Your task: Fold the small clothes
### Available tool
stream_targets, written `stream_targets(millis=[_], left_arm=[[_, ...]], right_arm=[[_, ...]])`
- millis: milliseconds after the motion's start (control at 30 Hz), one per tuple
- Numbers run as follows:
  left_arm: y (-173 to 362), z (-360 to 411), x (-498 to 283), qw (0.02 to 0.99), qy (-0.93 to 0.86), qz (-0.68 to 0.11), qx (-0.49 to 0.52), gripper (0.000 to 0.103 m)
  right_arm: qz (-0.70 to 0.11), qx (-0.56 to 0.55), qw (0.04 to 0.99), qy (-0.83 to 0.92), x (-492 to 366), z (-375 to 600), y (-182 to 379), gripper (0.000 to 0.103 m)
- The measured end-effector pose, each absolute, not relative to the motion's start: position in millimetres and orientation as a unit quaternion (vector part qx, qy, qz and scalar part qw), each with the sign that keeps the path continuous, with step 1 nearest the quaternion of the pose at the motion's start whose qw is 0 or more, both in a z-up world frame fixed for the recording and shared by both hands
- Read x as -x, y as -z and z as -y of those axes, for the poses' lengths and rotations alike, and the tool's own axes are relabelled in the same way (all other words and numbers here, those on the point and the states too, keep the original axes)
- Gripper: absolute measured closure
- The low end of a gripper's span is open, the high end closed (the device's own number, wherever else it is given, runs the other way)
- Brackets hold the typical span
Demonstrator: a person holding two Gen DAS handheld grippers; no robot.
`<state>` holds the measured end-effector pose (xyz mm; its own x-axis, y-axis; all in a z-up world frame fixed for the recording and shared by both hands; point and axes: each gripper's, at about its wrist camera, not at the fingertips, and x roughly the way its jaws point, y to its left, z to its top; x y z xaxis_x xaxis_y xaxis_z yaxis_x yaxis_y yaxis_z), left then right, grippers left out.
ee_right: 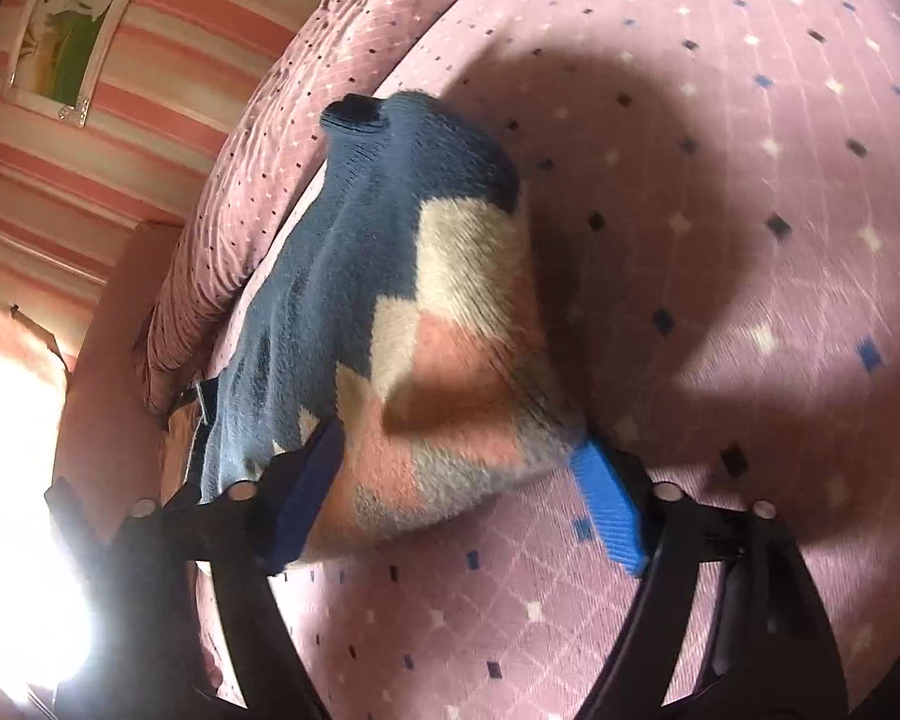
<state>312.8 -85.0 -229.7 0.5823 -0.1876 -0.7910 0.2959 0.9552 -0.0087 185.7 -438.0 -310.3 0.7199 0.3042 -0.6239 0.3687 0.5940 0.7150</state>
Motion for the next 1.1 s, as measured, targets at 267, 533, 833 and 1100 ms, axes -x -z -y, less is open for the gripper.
stream_targets(millis=[267, 533, 833, 1100], left_arm=[[228, 83, -315, 0.883, 0.134, -0.447, -0.054, 0.012], [227, 85, -323, 0.883, 0.138, -0.444, -0.063, 0.012], [227, 72, -336, 0.884, 0.138, -0.442, -0.064, 0.012], [221, 25, -350, 0.883, 0.141, -0.445, -0.046, 0.012]], right_arm=[[-0.358, -0.438, 0.824, 0.044, -206, 446, 310, 0.038], [-0.375, -0.35, 0.855, 0.069, -229, 433, 297, 0.061], [-0.327, -0.146, 0.925, 0.131, -233, 361, 233, 0.077], [-0.284, -0.061, 0.955, 0.068, -257, 263, 184, 0.082]])
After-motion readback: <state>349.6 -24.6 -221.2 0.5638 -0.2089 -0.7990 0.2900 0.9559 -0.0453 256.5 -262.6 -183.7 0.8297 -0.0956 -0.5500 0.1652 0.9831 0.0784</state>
